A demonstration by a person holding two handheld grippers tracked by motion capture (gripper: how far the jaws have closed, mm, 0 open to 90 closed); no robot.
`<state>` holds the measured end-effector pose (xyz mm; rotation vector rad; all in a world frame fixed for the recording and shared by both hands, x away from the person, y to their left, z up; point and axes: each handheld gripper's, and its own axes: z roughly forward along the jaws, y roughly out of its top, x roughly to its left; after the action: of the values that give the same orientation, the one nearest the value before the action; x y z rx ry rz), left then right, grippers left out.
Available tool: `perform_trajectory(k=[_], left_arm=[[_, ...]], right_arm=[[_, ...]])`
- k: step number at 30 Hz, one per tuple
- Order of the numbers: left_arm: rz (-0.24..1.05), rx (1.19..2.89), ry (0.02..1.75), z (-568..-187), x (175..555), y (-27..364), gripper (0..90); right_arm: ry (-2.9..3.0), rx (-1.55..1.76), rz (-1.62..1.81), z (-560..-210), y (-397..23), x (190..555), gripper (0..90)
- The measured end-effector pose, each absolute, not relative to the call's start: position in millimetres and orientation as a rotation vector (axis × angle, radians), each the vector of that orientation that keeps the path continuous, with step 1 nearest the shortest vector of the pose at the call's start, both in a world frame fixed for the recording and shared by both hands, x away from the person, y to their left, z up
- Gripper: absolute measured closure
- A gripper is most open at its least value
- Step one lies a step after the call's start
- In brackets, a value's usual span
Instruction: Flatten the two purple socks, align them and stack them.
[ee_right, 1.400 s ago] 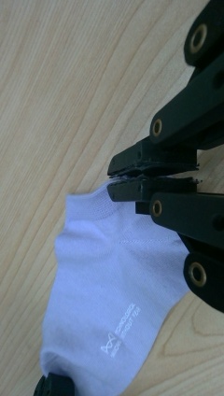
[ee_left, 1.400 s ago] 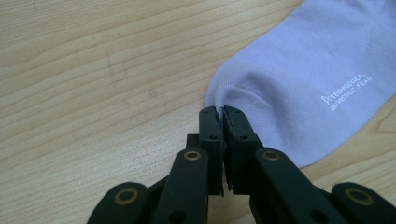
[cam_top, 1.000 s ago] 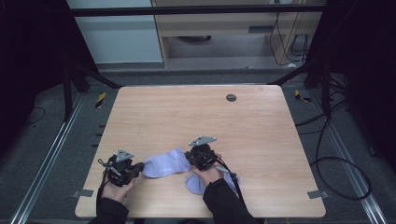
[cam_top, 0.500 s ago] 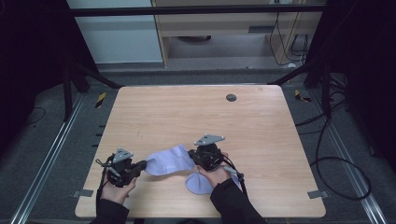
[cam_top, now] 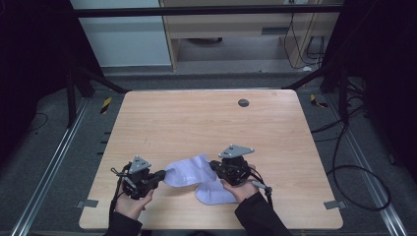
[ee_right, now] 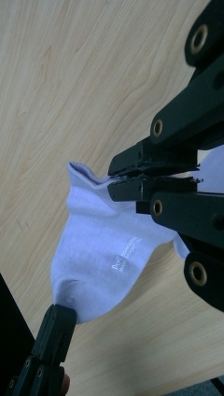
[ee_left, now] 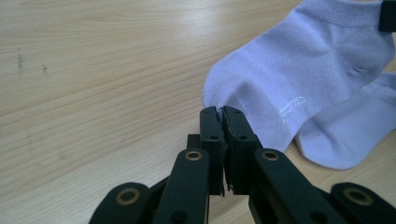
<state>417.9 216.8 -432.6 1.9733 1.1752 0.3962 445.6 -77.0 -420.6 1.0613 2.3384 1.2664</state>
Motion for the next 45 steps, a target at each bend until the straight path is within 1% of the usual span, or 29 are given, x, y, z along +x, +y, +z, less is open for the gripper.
perform_trajectory(k=[13,14,24,36,45], left_arm=[[0.347,2.035,1.084,-428.6,410.1,178.1,86.3],[0.343,2.047,1.077,-429.0,408.8,174.4,86.3],[0.300,2.108,1.023,-436.9,408.6,145.0,86.3],[0.270,2.150,1.015,-449.8,410.3,133.8,86.2],[0.262,2.180,1.012,-458.8,413.2,126.8,86.2]], right_arm=[[2.308,1.113,1.264,-422.1,-122.2,419.6,86.7],[2.302,1.122,1.258,-422.5,-130.5,414.7,86.7],[2.283,1.179,1.244,-427.9,-157.1,400.3,86.6],[2.299,1.225,1.199,-446.1,-170.2,397.3,86.6],[2.313,1.239,1.171,-451.9,-171.8,398.1,86.5]])
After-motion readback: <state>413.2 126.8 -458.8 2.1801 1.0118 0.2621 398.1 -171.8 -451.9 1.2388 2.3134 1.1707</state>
